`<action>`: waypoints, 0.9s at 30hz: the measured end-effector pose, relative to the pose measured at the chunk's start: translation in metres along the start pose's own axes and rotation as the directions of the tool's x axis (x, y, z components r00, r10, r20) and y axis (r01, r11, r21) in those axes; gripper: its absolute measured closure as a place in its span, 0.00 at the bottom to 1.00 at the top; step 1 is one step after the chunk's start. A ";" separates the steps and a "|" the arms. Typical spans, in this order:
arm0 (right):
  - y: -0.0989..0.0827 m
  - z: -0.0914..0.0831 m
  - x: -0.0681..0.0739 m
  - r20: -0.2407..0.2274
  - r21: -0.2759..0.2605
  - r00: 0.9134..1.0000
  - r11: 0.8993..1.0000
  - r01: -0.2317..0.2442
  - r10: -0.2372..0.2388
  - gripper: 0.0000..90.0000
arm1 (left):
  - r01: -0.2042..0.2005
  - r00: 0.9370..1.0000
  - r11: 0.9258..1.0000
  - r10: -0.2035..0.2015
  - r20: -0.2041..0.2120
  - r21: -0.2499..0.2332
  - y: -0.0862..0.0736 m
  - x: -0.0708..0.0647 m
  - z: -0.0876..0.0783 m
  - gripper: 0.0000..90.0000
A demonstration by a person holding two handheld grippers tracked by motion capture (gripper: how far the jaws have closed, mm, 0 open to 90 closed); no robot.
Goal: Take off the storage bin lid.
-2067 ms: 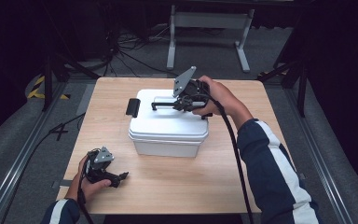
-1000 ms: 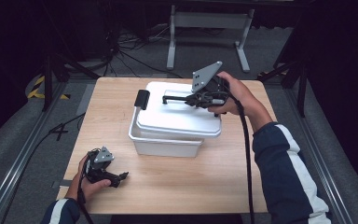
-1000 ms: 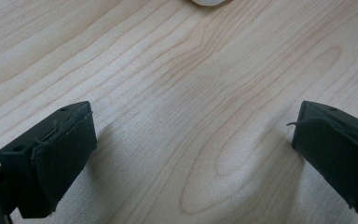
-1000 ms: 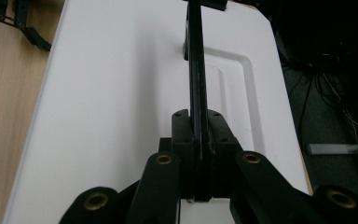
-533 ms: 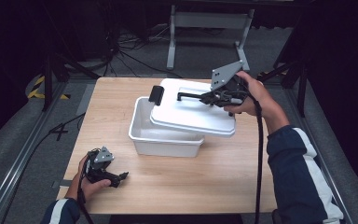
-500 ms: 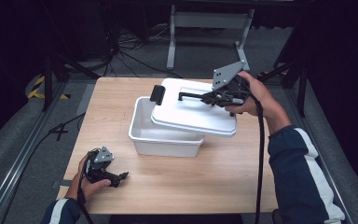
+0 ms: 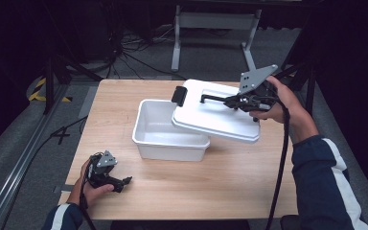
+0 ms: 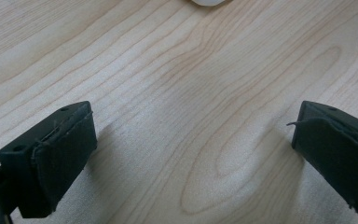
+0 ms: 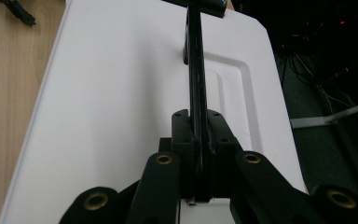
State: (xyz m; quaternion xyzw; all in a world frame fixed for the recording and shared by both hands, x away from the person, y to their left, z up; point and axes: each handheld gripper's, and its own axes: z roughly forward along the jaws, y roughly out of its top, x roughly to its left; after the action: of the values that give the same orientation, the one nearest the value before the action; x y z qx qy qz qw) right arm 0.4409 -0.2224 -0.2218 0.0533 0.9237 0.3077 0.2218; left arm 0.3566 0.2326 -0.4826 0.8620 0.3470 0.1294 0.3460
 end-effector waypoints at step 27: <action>-0.065 -0.044 -0.005 0.075 0.034 0.993 0.995 -0.092 0.089 0.94 | 0.002 1.000 1.000 -0.002 0.001 0.000 0.000 0.000 0.000 0.00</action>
State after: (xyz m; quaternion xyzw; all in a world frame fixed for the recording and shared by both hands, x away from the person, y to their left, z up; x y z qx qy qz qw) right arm 0.4286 -0.3005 -0.2269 0.1106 0.9172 0.2977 0.2406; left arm 0.3564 0.2325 -0.4830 0.8617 0.3475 0.1288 0.3465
